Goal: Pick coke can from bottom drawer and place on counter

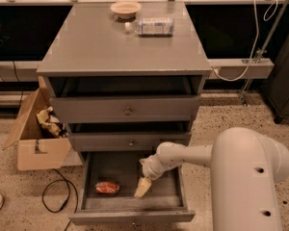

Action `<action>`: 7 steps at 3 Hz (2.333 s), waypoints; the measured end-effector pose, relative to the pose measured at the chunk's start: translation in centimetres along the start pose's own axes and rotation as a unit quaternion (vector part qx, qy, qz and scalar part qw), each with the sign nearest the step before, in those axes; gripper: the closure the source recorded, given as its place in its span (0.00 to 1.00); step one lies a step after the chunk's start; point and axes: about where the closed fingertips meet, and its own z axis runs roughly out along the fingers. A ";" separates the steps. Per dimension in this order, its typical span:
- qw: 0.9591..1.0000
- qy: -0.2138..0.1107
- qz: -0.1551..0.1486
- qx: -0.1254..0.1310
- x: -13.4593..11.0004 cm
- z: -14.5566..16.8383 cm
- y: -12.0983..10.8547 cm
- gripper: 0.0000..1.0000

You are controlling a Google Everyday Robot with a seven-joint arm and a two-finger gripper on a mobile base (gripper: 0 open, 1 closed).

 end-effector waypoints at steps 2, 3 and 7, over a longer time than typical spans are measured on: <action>1.000 0.015 0.008 -0.002 1.8 11.8 -1.2 0.00; 0.999 -0.013 0.020 0.024 0.4 16.1 -2.7 0.00; 0.995 -0.084 0.054 -0.012 -3.0 25.0 -1.5 0.56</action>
Offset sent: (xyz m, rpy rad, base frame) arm 0.0298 0.0693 -0.1498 -0.0398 -0.0101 -0.0475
